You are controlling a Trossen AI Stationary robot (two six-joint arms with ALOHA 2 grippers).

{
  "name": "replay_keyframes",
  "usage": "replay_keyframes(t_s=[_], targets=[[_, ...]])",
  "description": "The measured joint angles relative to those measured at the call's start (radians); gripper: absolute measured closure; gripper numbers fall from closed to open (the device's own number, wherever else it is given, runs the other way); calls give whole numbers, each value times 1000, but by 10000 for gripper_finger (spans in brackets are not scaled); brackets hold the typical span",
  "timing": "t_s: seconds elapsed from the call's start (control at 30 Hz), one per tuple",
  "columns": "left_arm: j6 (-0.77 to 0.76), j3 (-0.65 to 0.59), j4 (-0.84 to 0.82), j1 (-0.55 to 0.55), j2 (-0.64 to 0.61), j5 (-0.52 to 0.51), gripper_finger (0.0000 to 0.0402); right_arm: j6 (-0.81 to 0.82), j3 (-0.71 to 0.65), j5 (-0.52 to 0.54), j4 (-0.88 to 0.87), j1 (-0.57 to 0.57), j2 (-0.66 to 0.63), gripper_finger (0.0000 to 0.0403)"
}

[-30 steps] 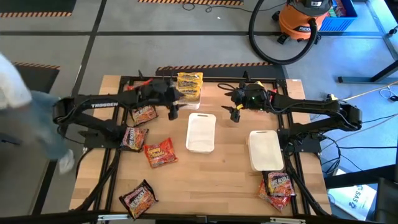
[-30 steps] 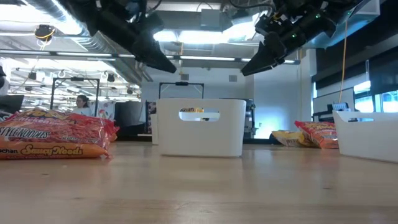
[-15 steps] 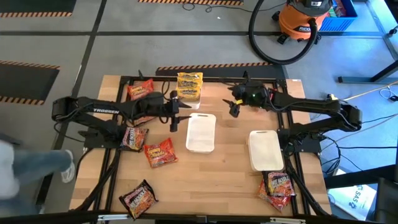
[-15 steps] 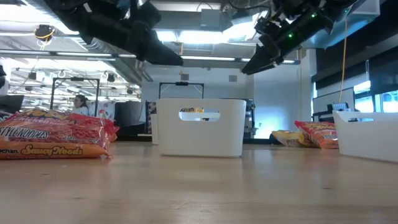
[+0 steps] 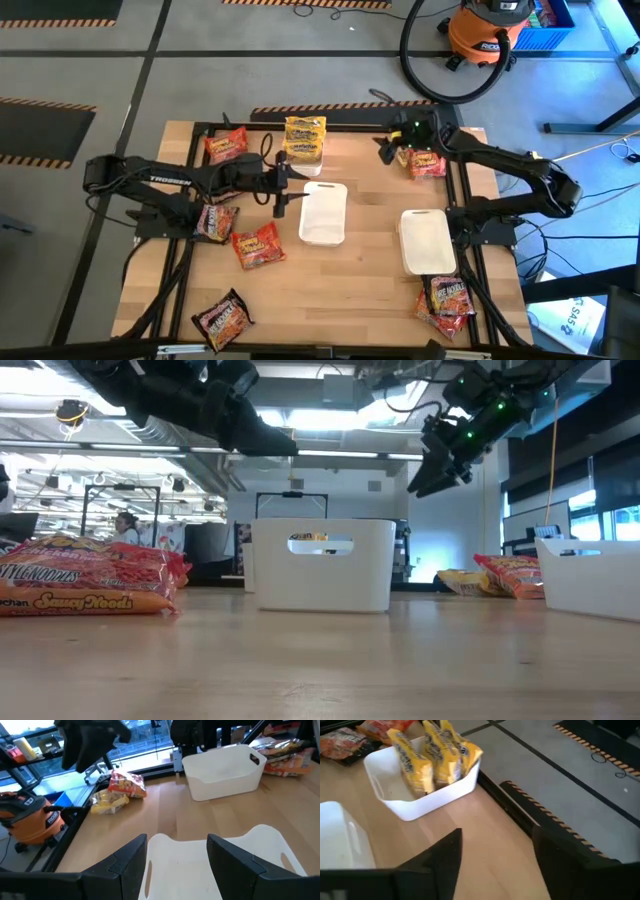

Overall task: Sort Maruchan noodles
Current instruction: Put the yellow noodle pack into the top white bin

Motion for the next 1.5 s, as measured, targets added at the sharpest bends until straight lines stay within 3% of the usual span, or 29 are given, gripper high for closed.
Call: replay_keyframes(t_s=[0.17,0.37,0.53,0.97,1.37,1.5], targets=[[3,0,17,-6,0,0,202,-5,0,-80,7,-48,0,240],[3,0,30,-5,0,-1,202,-36,3,-84,20,-51,7,290],[-2,0,14,-6,18,0,202,-36,85,-84,-3,-51,91,310],[-5,0,20,-6,29,0,202,-58,441,-4,-358,-50,412,313],[-5,0,20,-19,29,0,201,-30,461,183,-579,-50,451,310],[-5,0,20,-32,29,1,201,-24,461,211,-637,-57,451,274]])
